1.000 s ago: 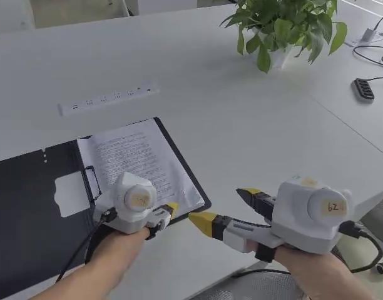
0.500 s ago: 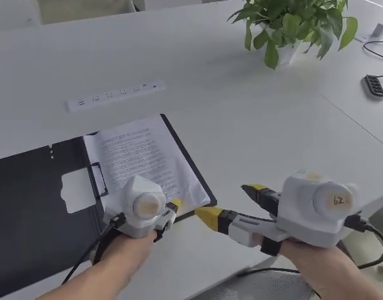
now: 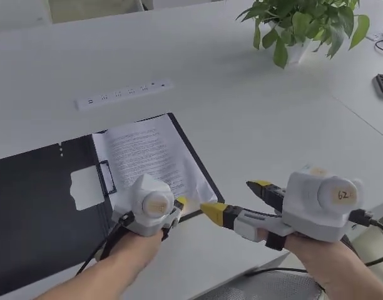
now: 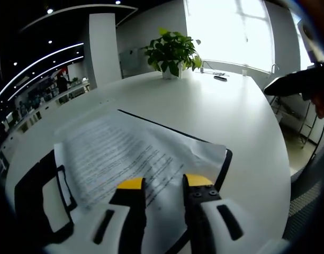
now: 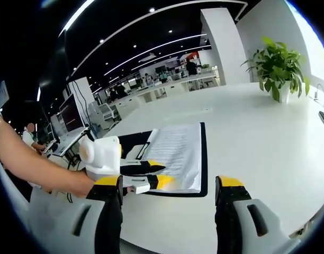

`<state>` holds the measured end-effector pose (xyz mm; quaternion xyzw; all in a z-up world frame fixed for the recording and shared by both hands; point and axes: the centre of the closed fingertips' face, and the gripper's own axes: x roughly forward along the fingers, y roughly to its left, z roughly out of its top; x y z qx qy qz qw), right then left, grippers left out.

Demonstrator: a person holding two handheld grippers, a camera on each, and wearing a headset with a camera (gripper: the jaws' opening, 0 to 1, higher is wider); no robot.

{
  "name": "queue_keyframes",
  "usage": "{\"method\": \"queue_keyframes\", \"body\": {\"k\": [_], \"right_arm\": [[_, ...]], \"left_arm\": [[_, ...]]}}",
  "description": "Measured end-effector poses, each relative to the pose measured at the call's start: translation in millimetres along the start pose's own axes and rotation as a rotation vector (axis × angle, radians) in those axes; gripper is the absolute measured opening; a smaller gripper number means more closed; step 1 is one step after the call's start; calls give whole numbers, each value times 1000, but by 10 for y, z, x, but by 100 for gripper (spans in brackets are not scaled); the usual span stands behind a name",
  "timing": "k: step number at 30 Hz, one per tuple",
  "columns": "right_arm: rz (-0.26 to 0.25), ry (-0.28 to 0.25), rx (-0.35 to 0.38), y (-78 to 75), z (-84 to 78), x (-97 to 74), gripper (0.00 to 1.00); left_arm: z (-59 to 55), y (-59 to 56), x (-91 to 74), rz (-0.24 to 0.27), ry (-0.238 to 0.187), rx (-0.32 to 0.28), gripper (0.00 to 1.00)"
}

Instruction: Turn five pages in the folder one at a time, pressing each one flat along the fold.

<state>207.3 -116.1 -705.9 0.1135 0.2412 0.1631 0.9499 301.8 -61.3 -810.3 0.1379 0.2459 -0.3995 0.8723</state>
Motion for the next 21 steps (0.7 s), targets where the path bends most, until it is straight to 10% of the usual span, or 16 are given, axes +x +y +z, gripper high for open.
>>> {"method": "queue_keyframes", "body": {"k": [21], "right_arm": [[22, 96, -13, -83, -149, 306, 60]], "left_arm": [[0, 142, 18, 52, 20, 102, 3]]}}
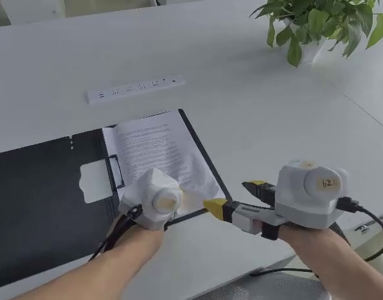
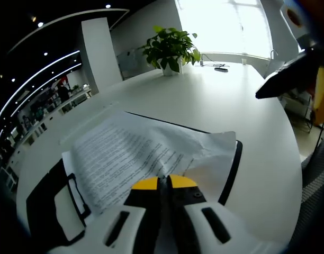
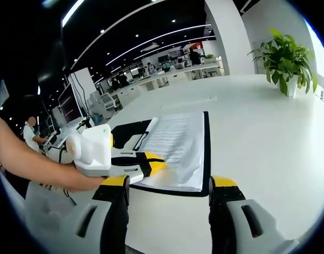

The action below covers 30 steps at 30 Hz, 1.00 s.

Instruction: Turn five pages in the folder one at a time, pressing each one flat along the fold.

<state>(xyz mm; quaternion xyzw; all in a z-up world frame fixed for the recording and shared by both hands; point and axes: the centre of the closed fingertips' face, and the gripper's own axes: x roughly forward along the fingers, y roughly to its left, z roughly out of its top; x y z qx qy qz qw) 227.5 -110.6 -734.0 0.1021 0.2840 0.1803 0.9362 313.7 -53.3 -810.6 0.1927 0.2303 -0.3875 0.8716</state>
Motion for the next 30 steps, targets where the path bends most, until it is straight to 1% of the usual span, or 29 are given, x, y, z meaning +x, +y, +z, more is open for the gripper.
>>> {"method": "queue_keyframes", "body": {"k": [3, 4, 5, 9, 12, 16, 21, 23, 24, 30], "right_arm": [[2, 16, 11, -25, -21, 59, 57], [2, 13, 14, -39, -18, 92, 56], [0, 22, 21, -59, -34, 130, 55], [-10, 47, 46, -121, -72, 237, 48], [-16, 63, 83, -166, -97, 317, 43], [-24, 63, 106, -194, -106, 377, 38], [-32, 74, 128, -218, -126, 439, 34], [-36, 68, 143, -234, -123, 462, 33], [-39, 82, 152, -245, -145, 481, 32], [-50, 87, 170, -276, -168, 538, 27]], "left_arm": [[2, -6, 1, 1, 0, -7, 3], [3, -6, 0, 2, -1, -6, 3], [4, -6, 3, 3, -3, -10, 3], [9, -4, 6, 5, -4, -14, 3], [9, 0, 9, 4, -4, -20, 3], [6, 5, 14, 5, -5, -31, 4], [3, 2, 17, 6, -6, -27, 4], [3, 1, 15, 6, -5, -25, 4], [2, 2, 14, 6, -5, -25, 4], [-2, -1, 14, 7, -4, -26, 4]]}}
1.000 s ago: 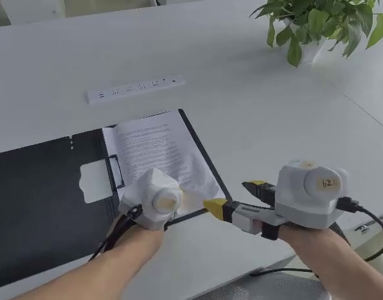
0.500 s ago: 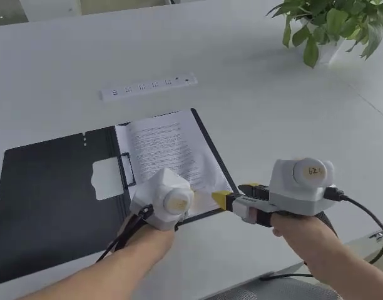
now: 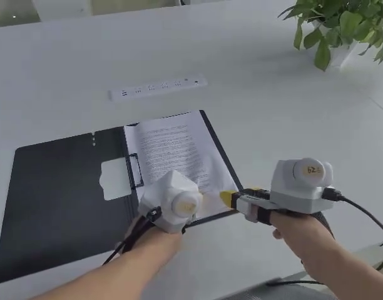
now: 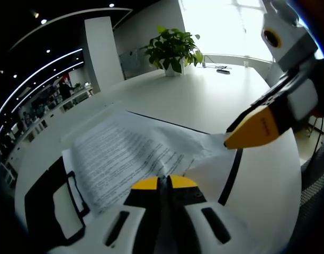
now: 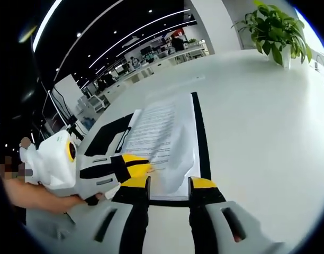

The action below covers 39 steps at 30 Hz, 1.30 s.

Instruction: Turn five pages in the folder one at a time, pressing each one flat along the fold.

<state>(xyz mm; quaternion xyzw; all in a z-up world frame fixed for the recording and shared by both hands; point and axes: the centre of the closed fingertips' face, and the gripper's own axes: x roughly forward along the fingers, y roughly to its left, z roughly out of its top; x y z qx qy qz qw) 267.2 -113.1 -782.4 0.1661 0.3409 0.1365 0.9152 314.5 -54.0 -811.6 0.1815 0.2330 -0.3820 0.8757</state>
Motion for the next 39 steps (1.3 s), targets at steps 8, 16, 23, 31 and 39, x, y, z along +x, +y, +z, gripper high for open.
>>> {"method": "queue_keyframes", "body": {"k": [8, 16, 23, 31, 39], "right_arm": [[-27, 19, 22, -90, -40, 46, 13], [-44, 14, 30, -145, -24, 26, 0], [-46, 8, 49, -143, -26, 31, 0], [-29, -19, 95, -124, 16, 1, 0], [3, -52, 132, -32, 87, -44, 0]], "left_arm": [[14, -8, 5, 2, 1, -4, 4], [26, -7, 3, 3, 3, -4, 4], [37, -6, -3, 2, 3, -5, 4], [39, 2, 0, 4, -2, -50, 5], [37, -10, -33, -17, -6, -90, 6]]}}
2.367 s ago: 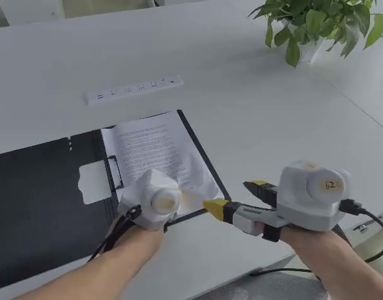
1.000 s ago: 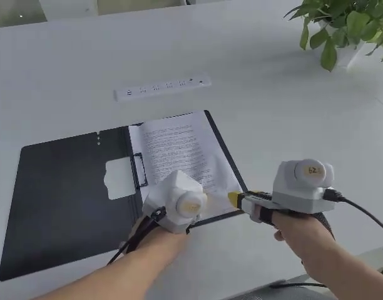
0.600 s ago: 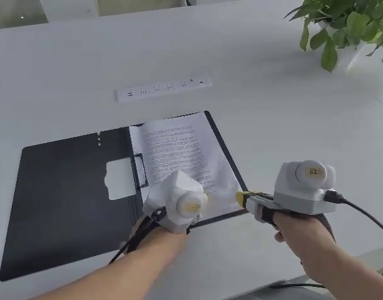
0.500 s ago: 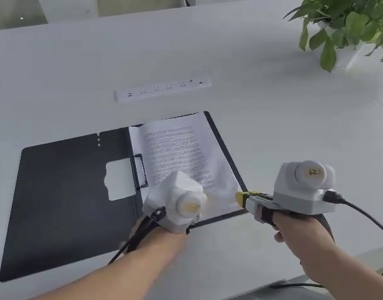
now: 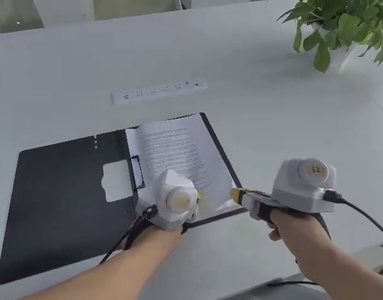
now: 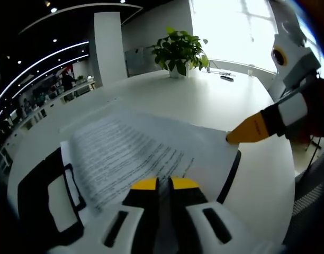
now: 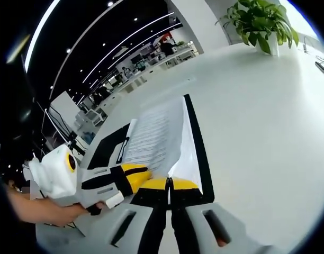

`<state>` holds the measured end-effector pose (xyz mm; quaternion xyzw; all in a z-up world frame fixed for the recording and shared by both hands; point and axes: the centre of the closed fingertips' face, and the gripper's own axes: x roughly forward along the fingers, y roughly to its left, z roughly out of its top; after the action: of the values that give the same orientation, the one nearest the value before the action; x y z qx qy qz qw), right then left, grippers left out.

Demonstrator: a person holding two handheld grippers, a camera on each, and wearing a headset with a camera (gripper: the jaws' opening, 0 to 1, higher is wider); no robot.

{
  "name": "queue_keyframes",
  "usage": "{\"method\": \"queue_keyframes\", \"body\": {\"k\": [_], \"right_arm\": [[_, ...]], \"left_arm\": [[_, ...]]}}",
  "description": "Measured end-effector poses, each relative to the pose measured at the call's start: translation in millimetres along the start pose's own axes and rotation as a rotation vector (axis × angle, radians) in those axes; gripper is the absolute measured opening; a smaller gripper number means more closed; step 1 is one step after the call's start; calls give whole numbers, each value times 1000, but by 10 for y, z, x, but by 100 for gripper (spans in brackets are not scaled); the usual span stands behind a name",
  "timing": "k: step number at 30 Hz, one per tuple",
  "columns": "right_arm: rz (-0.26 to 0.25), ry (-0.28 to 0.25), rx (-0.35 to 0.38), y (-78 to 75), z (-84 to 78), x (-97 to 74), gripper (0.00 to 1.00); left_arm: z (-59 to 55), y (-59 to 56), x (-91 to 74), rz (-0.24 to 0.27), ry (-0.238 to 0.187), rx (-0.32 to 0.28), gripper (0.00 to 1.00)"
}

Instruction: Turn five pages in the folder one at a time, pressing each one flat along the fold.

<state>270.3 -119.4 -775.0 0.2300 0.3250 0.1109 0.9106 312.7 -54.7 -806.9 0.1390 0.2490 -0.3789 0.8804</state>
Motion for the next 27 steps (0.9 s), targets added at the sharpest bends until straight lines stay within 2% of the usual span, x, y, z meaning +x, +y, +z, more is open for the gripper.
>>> {"method": "queue_keyframes", "body": {"k": [2, 6, 10, 16, 21, 27], "right_arm": [[14, -13, 7, 58, 31, -19, 0], [44, -31, 4, 196, 77, -43, 0], [67, -44, -6, 317, 112, -54, 0], [102, -69, -7, 493, 159, -82, 0], [140, -89, -9, 689, 194, -118, 0], [195, -108, -18, 976, 249, -146, 0]], "left_arm": [[-12, -11, -30, -7, 5, 29, 7], [-39, 28, -110, -6, 17, 25, 11], [-59, 103, -234, 0, 21, 29, 9], [-32, 225, -464, 18, -9, -7, 10], [9, 313, -644, 34, -39, -30, 11], [67, 474, -896, 68, -78, -57, 11]]}}
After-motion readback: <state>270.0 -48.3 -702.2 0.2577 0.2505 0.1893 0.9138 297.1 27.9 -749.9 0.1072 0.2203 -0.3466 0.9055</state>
